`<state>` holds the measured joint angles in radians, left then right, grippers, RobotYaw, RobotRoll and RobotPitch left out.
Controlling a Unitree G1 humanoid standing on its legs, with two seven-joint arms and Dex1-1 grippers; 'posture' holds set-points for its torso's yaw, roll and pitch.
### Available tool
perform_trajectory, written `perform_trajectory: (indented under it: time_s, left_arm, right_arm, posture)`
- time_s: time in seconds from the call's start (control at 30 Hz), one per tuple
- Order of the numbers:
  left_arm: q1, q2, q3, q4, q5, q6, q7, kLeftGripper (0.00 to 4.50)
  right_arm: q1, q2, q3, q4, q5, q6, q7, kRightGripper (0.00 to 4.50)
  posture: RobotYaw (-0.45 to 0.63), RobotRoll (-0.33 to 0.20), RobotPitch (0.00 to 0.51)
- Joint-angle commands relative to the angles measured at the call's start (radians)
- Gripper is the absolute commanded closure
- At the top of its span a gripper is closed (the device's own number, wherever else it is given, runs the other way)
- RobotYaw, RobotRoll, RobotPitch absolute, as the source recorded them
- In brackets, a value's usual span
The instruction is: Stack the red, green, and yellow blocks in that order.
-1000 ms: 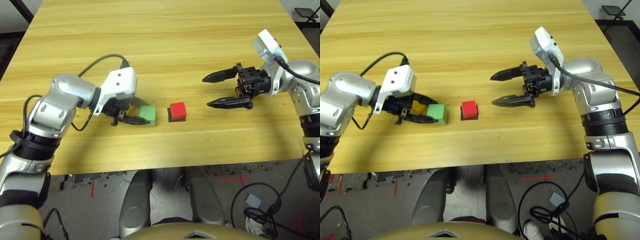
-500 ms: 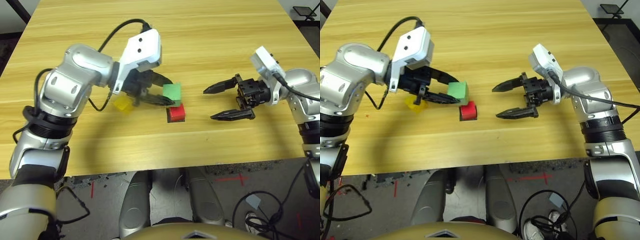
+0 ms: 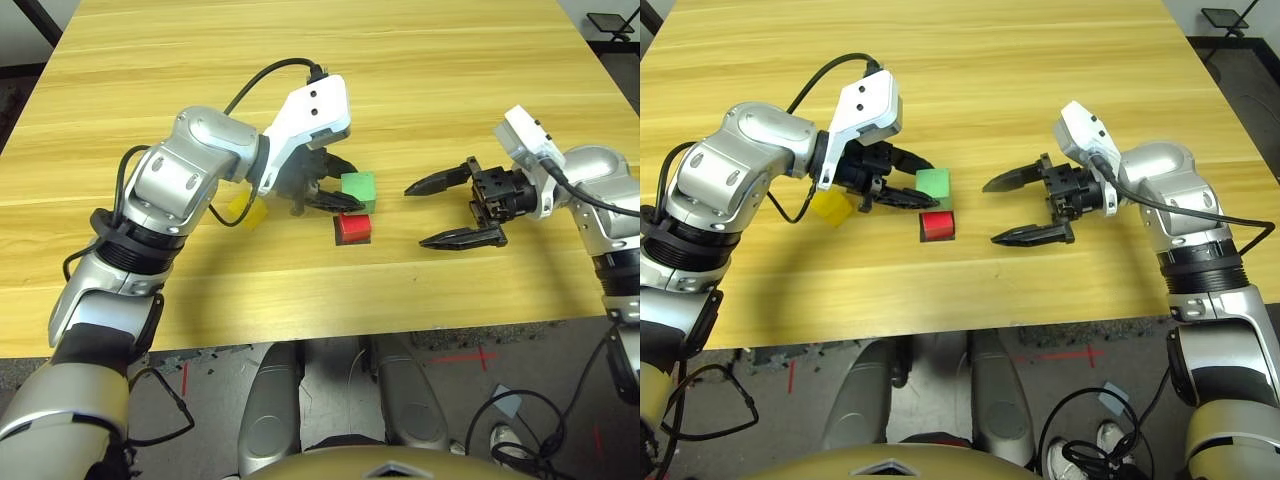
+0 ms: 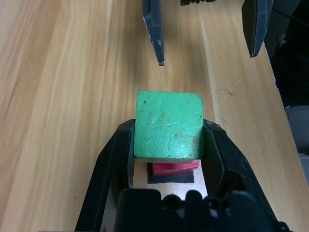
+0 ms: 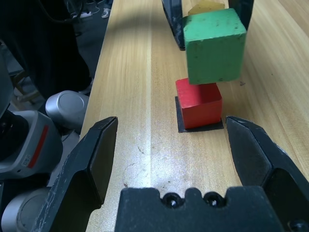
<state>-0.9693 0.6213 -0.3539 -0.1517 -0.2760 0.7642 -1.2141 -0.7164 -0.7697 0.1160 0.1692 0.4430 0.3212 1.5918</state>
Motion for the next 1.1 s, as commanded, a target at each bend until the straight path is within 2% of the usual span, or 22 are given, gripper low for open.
perform_trajectory:
  time_s: [0.03,0.53,1.1]
  left_arm:
    - [0.012,0.016,-0.028,-0.047,-0.005,0.025,-0.011,2.45]
    - [0.02,-0.004,-0.043,-0.055,-0.01,0.031,-0.003,2.45]
    - [0.04,0.009,-0.065,-0.051,0.003,0.024,-0.009,2.45]
  right_arm:
    - [0.01,-0.01,-0.008,-0.026,-0.004,0.002,-0.002,0.0]
    - [0.004,0.006,-0.005,-0.027,0.001,0.015,-0.027,0.0]
    - [0.022,0.001,-0.016,-0.053,0.013,0.035,-0.039,0.0]
  posture:
    - [0.07,0.003,0.288]
    - [0.07,0.009,0.303]
    - [0.06,0.008,0.316]
